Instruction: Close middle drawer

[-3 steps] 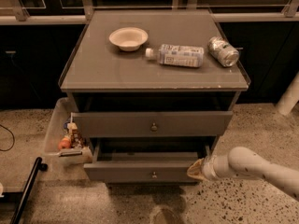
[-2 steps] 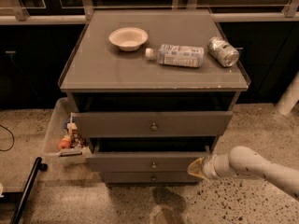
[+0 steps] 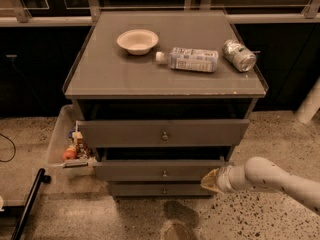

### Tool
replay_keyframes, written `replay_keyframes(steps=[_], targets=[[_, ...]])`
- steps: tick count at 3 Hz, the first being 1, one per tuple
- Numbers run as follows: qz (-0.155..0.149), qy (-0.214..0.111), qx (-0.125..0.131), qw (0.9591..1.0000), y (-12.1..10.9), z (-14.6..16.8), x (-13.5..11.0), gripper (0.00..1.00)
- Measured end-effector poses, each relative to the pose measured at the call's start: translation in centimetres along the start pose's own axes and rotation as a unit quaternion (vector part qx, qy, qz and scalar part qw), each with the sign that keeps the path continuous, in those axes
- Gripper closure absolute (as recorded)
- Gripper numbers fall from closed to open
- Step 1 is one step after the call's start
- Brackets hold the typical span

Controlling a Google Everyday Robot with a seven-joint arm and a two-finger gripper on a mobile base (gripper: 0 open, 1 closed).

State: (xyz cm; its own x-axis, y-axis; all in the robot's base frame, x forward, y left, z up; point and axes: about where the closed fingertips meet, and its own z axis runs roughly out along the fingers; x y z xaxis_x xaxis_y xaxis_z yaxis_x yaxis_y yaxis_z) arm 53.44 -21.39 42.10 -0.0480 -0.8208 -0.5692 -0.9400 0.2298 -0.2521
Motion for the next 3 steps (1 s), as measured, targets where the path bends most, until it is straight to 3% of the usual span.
replay_keyframes(steps=[1,2,3], targets=[[0.0,0.0,0.0,1.0,0.0,0.0,0.0,0.12],[-0.01,-0.005,0.008,0.9999,-1.2,0.8,-0.5,0.0],[-0.01,-0.005,0.008,0.9999,-1.2,0.8,-0.5,0.0]])
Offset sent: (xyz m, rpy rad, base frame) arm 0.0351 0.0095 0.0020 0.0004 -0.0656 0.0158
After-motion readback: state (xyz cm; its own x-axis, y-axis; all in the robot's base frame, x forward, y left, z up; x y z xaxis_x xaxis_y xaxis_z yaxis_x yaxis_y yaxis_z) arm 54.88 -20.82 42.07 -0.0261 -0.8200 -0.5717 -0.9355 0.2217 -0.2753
